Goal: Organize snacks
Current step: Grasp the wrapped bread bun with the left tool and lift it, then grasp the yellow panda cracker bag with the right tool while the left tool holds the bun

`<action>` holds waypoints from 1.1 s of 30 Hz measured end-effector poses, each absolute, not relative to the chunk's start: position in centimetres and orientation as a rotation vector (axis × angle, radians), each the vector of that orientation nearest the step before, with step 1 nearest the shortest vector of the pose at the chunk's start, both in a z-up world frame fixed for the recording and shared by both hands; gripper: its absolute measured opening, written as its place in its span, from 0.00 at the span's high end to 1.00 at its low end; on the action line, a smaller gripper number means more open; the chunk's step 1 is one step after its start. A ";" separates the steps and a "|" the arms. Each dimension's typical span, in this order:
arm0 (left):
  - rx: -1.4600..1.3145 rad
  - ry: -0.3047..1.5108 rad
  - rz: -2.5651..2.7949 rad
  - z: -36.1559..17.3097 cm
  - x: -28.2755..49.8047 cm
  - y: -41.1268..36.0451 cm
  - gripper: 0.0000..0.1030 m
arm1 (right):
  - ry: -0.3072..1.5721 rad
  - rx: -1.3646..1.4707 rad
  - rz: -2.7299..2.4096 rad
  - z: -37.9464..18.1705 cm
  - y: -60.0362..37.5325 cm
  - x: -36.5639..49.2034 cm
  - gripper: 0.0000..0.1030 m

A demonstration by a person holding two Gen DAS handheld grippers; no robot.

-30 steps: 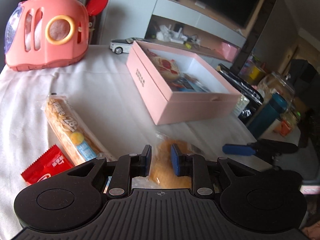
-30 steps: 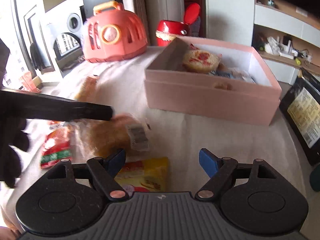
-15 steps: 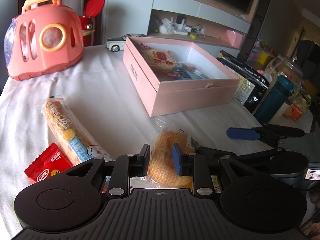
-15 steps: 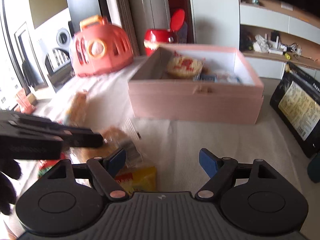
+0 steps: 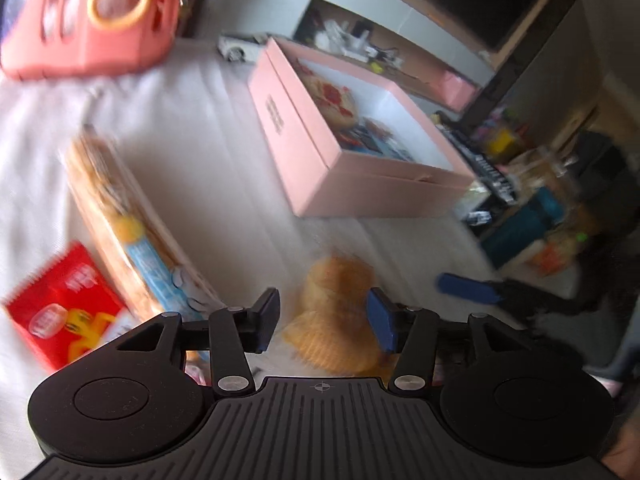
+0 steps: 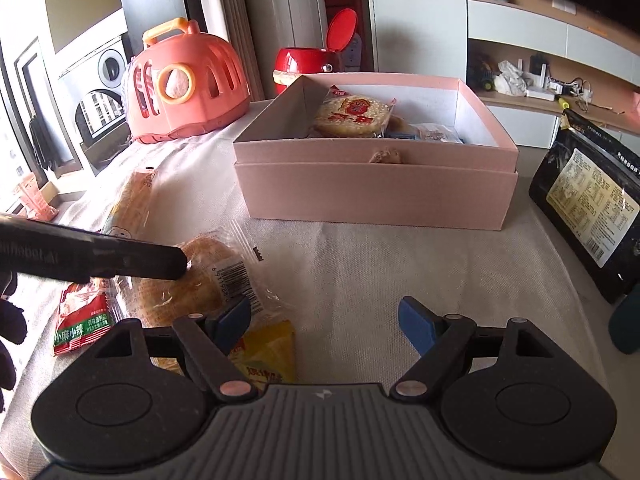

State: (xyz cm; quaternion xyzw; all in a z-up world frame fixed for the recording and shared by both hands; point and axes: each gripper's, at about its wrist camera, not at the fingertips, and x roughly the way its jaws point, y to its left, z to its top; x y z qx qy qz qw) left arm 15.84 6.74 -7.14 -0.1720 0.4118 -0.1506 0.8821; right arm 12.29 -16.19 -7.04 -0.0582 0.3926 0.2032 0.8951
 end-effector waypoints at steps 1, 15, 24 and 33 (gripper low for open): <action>-0.342 0.850 -0.318 -7.1 15.8 6.5 0.47 | 0.813 -0.124 0.421 -7.1 -16.2 12.2 0.21; -0.288 0.861 -0.343 -7.0 14.9 5.3 0.48 | 0.814 -0.150 0.419 -7.1 -16.3 11.8 0.21; -0.192 0.847 -0.293 -6.0 13.1 3.4 0.53 | 0.843 -0.155 0.579 -5.4 -17.6 10.7 0.21; -0.086 0.793 -0.250 -4.7 11.8 1.7 0.68 | 0.844 -0.417 0.694 -6.7 -16.7 6.6 0.13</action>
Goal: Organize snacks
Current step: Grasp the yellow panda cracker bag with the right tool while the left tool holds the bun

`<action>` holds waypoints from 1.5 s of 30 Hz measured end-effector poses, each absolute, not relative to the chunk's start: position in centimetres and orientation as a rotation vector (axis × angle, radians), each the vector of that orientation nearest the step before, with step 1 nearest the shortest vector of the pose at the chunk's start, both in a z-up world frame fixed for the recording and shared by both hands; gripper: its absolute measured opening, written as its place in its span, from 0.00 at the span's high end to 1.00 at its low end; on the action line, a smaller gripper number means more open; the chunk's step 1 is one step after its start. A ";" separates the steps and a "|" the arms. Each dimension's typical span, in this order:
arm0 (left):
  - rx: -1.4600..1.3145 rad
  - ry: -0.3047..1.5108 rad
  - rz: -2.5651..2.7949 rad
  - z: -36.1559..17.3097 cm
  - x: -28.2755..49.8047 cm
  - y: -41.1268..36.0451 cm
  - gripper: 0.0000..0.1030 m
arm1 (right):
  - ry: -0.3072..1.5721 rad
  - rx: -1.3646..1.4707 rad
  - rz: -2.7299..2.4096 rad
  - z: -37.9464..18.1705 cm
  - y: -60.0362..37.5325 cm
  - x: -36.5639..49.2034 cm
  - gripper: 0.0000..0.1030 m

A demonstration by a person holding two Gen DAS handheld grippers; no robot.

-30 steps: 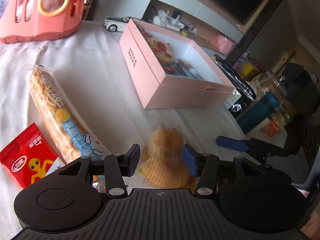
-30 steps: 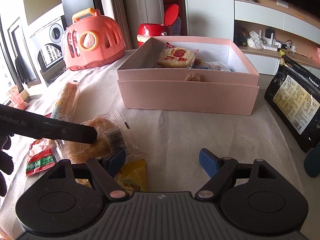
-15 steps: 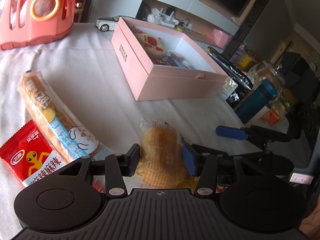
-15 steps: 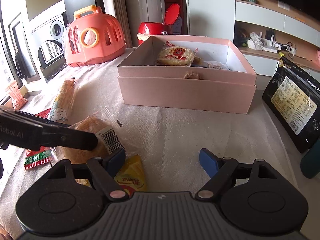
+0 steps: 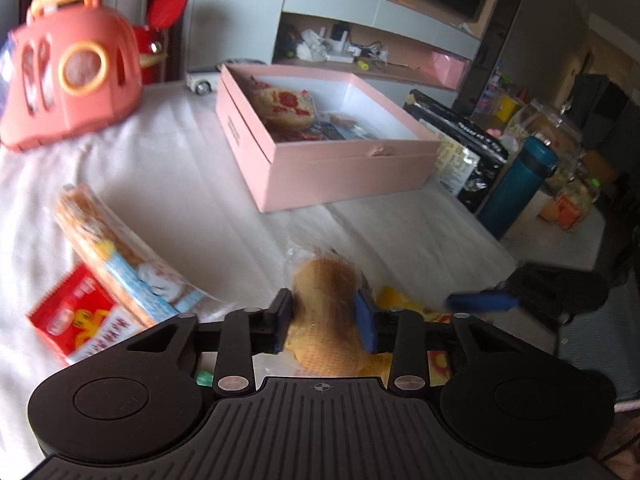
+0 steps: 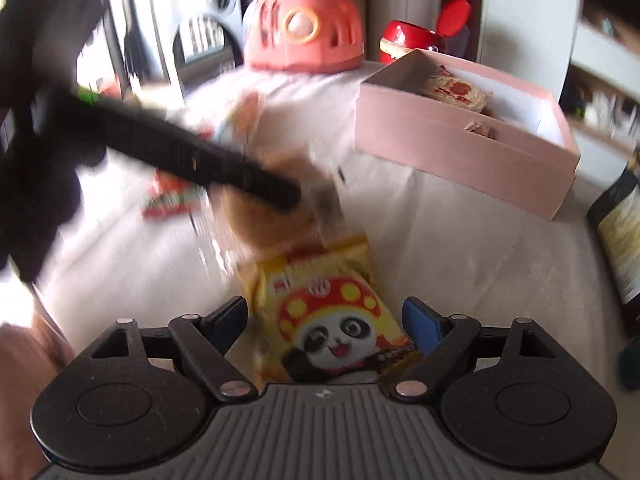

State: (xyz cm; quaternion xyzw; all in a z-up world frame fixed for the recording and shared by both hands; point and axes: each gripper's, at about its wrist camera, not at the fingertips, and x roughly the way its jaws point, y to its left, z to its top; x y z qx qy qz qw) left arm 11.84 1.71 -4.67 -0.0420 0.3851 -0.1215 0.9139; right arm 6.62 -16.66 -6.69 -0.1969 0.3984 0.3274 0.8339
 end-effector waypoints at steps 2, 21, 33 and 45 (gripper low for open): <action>-0.036 0.773 -0.209 -4.3 11.5 1.7 0.76 | 0.839 -0.423 0.671 -6.6 -17.0 7.1 0.12; -0.230 0.853 -0.360 -7.6 13.4 2.3 0.43 | 0.766 -0.261 0.522 -7.9 -20.1 9.0 0.00; -0.168 0.771 -0.201 -7.0 11.9 2.0 0.45 | 0.757 -0.249 0.511 -8.0 -19.9 9.0 0.00; -0.171 0.776 -0.172 -6.7 11.8 1.4 0.47 | 0.777 -0.256 0.533 -7.8 -20.2 9.1 0.00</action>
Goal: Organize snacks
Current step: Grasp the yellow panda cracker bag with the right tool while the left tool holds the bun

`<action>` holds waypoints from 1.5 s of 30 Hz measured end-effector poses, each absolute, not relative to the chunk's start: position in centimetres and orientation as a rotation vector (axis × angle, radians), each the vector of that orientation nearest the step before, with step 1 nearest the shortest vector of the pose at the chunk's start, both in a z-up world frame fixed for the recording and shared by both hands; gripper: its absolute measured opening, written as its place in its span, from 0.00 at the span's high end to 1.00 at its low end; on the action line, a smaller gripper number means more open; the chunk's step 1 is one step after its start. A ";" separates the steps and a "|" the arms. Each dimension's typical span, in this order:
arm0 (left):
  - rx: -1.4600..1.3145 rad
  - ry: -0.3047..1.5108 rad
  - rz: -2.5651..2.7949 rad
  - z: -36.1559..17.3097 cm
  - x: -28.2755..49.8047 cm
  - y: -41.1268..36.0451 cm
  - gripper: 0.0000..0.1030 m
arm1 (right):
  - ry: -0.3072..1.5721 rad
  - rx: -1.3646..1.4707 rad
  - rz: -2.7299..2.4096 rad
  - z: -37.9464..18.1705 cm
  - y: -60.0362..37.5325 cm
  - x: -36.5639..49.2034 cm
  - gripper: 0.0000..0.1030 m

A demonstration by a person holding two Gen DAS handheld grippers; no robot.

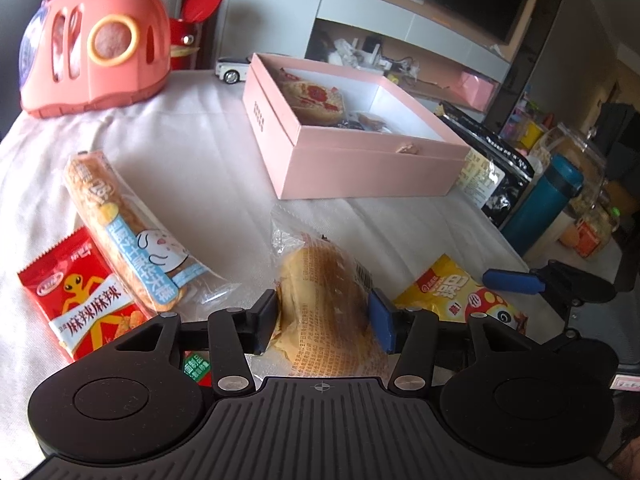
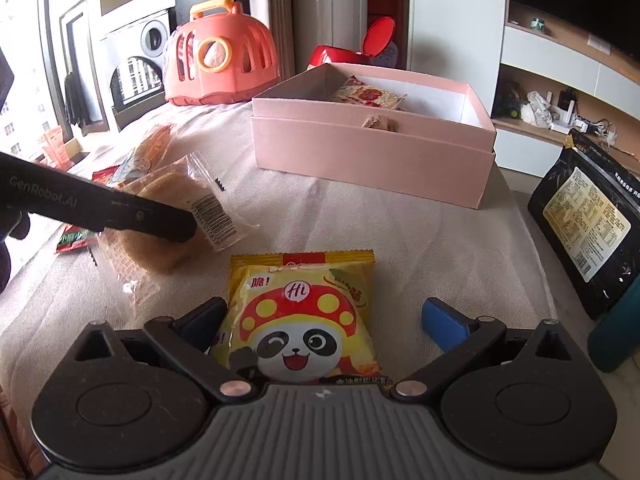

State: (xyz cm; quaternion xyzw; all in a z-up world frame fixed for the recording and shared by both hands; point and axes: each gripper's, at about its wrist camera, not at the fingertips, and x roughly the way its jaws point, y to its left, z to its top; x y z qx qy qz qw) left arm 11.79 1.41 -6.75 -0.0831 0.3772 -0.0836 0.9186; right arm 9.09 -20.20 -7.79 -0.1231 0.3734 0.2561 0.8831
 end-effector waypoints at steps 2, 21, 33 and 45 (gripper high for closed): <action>-0.143 0.770 -0.170 -6.6 11.8 0.9 0.47 | 0.783 -0.259 0.532 -7.8 -20.1 9.1 0.00; -0.159 0.783 -0.184 -6.7 11.5 1.1 0.48 | 0.782 -0.267 0.514 -7.7 -20.2 8.3 0.00; -0.178 0.789 -0.186 -7.0 11.4 1.2 0.48 | 0.778 -0.333 0.491 -6.1 -19.5 7.9 0.01; -0.181 0.792 -0.185 -7.0 11.3 1.3 0.48 | 0.867 -0.232 0.560 -5.9 -20.1 8.6 0.38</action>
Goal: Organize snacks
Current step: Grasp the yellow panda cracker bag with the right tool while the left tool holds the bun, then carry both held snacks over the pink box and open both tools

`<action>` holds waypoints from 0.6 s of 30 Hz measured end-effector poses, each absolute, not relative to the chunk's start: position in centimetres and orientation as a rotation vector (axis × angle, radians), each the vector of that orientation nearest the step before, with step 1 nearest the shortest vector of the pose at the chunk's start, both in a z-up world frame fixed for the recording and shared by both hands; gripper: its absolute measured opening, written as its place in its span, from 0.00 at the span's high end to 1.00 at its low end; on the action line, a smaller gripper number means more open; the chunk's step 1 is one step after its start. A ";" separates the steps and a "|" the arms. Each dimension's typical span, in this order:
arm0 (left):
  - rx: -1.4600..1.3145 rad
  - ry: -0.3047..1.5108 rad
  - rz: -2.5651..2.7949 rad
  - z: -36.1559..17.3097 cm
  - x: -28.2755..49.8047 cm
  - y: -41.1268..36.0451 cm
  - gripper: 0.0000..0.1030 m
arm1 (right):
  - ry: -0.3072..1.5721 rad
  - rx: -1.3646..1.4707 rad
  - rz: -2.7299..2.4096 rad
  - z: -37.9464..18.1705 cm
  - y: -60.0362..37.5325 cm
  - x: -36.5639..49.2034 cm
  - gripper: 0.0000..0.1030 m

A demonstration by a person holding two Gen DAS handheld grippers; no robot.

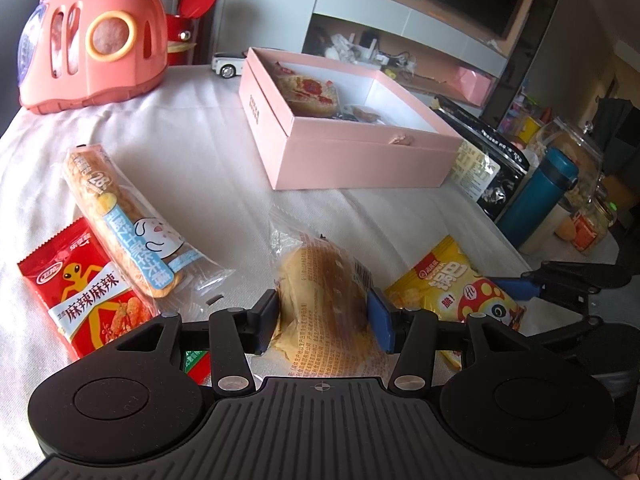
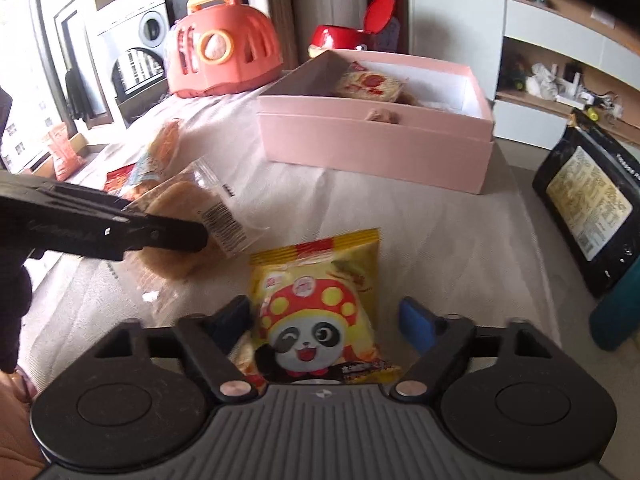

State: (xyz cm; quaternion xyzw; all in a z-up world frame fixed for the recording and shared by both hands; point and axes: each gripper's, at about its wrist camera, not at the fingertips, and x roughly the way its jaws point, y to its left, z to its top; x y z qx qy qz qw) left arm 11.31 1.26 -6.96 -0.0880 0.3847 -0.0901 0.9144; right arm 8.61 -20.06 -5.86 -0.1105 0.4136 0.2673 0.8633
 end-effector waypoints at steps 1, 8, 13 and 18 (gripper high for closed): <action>-0.181 0.792 -0.186 -7.0 11.3 1.3 0.48 | 0.864 -0.247 0.561 -5.7 -19.8 8.4 0.38; -0.176 0.795 -0.184 -7.0 11.3 1.3 0.48 | 0.834 -0.328 0.581 -5.5 -19.0 7.4 0.37; -0.173 0.797 -0.183 -7.1 11.3 1.3 0.48 | 0.770 -0.402 0.527 -5.8 -18.5 6.6 0.25; -0.172 0.797 -0.183 -7.1 11.3 1.3 0.47 | 0.744 -0.436 0.549 -5.8 -18.1 6.0 0.25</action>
